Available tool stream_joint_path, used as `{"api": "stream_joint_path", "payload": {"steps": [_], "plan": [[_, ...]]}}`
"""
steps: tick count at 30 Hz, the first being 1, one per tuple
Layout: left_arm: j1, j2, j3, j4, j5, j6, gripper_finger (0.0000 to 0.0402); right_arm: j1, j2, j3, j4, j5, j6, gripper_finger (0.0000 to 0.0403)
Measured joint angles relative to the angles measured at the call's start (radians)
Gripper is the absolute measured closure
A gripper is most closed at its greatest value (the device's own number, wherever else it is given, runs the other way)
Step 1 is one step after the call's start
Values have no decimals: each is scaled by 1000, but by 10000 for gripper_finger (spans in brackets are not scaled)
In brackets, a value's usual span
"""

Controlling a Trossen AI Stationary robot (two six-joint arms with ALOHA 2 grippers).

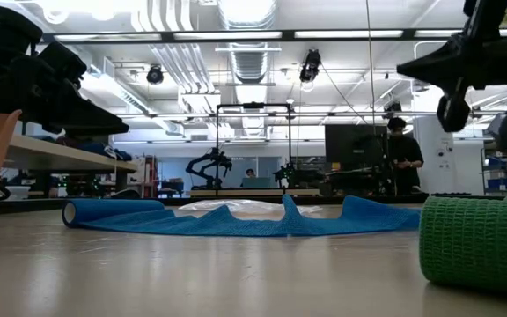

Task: Roll bandage
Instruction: Move the orange bin to the top of the table

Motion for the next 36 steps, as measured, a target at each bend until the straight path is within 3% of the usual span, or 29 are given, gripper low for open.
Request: {"api": "stream_joint_path", "payload": {"steps": [7,14,19,29,36], "plan": [[0,0,0,0,0,0,262,70,377,30,345,7,-97,403],[0,0,0,0,0,0,262,113,774,260,373,14,-203,401],[0,0,0,0,0,0,262,110,981,474,370,1,-314,369],[0,0,0,7,0,0,262,31,1257,810,77,-169,-228,241],[0,0,0,8,0,0,262,-46,1536,1055,44,-416,-199,196]]}}
